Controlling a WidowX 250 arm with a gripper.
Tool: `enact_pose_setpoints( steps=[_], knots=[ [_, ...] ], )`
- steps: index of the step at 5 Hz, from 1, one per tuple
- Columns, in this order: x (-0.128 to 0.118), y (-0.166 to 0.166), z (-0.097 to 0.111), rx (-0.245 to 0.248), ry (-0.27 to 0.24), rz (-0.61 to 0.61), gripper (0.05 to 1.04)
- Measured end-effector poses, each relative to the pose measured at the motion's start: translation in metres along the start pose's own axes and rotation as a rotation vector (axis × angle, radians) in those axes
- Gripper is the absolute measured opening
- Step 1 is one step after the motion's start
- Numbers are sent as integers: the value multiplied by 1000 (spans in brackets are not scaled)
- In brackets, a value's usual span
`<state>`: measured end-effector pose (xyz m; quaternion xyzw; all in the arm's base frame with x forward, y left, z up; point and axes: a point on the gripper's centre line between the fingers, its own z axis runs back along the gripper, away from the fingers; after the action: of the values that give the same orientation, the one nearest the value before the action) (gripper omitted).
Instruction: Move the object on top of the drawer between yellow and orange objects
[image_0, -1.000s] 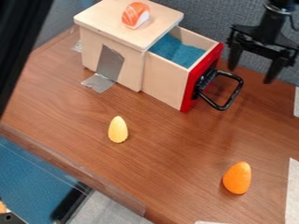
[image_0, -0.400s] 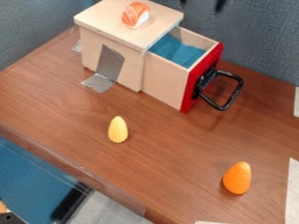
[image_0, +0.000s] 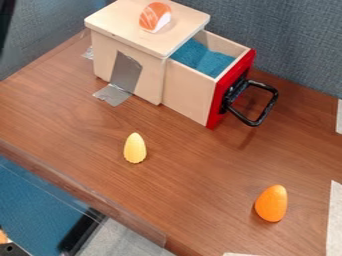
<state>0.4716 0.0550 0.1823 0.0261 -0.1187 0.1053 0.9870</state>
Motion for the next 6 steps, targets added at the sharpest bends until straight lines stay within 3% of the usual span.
enact_pose_setpoints(
  steps=[1, 2, 4, 5, 6],
  knots=[
    [-3, 30, -12, 23, 35, 29, 999],
    [-21, 44, -48, 32, 128, 46, 999],
    [-46, 50, -70, 42, 179, 30, 974],
    [-47, 45, -66, 42, 159, 8, 708],
    [-49, 22, -43, 28, 106, -21, 575]
  ],
)
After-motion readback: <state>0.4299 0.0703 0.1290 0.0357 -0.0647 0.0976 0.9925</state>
